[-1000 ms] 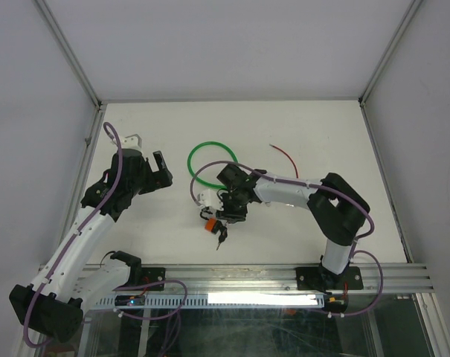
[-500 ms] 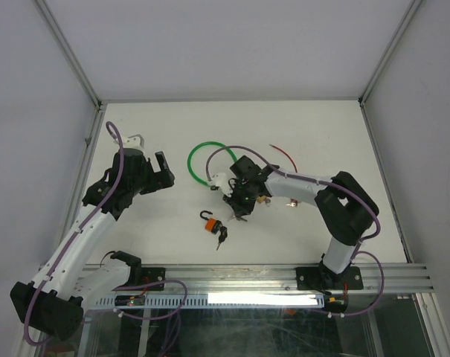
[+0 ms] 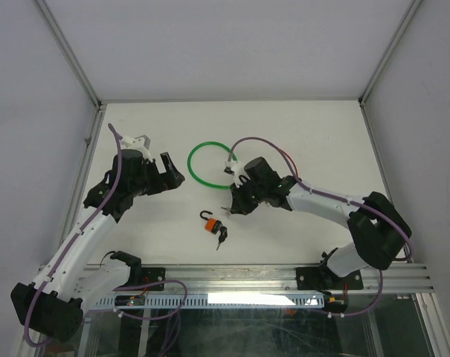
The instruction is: Unlock with the key
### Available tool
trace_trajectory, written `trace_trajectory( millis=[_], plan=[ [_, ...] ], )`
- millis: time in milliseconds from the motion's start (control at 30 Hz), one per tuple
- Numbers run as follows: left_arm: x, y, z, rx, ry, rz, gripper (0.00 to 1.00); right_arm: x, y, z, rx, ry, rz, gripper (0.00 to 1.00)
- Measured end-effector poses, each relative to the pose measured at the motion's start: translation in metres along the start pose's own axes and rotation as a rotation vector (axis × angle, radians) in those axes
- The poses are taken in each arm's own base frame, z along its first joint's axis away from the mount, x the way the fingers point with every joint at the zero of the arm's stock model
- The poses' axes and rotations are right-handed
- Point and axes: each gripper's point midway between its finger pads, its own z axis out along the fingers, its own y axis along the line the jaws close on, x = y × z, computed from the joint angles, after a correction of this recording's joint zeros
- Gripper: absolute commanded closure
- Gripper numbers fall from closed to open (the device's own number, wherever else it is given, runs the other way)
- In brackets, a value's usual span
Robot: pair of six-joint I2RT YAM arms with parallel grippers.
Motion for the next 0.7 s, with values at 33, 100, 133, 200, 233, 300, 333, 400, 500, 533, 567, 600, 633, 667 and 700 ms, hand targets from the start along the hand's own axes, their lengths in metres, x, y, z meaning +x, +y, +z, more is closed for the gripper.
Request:
trace_trajectory(
  millis=[33, 100, 133, 200, 233, 300, 333, 400, 500, 533, 567, 600, 633, 667, 700],
  plan=[
    [0.002, -0.003, 0.000, 0.022, 0.003, -0.007, 0.01, -0.005, 0.003, -0.003, -0.001, -0.033, 0.025, 1.00],
    [0.007, -0.010, 0.002, 0.070, 0.014, -0.025, 0.01, -0.014, 0.008, -0.009, -0.006, -0.101, 0.076, 1.00],
    [0.009, -0.014, 0.003, 0.090, 0.019, -0.034, 0.01, -0.018, 0.010, -0.012, -0.008, -0.135, 0.096, 1.00],
    [0.014, -0.020, 0.005, 0.135, 0.032, -0.051, 0.01, -0.026, 0.014, -0.018, -0.014, -0.196, 0.136, 1.00],
    [0.018, -0.023, 0.007, 0.160, 0.041, -0.066, 0.01, -0.030, 0.015, -0.020, -0.018, -0.224, 0.153, 1.00],
    [0.025, -0.030, 0.009, 0.208, 0.061, -0.090, 0.02, -0.036, 0.017, -0.023, -0.027, -0.280, 0.187, 1.00],
    [0.028, -0.033, 0.010, 0.235, 0.068, -0.105, 0.02, -0.037, 0.018, -0.025, -0.031, -0.305, 0.205, 1.00],
    [0.034, -0.038, 0.012, 0.277, 0.080, -0.134, 0.02, -0.039, 0.019, -0.027, -0.041, -0.353, 0.240, 1.00],
    [0.038, -0.047, 0.012, 0.343, 0.080, -0.173, 0.04, -0.043, 0.019, -0.030, -0.053, -0.415, 0.283, 1.00],
    [0.038, -0.050, 0.011, 0.366, 0.076, -0.187, 0.04, -0.045, 0.020, -0.032, -0.062, -0.443, 0.293, 1.00],
    [0.038, -0.053, 0.011, 0.387, 0.071, -0.196, 0.05, -0.048, 0.021, -0.034, -0.074, -0.475, 0.305, 1.00],
    [0.037, -0.057, 0.010, 0.411, 0.065, -0.208, 0.05, -0.049, 0.022, -0.035, -0.084, -0.498, 0.312, 1.00],
    [0.036, -0.060, 0.009, 0.435, 0.056, -0.220, 0.06, -0.053, 0.023, -0.037, -0.095, -0.525, 0.319, 1.00],
    [0.035, -0.062, 0.008, 0.454, 0.049, -0.224, 0.06, -0.055, 0.025, -0.038, -0.106, -0.543, 0.323, 1.00],
    [0.034, -0.065, 0.007, 0.476, 0.037, -0.235, 0.07, -0.059, 0.027, -0.040, -0.119, -0.567, 0.325, 1.00]
  ],
)
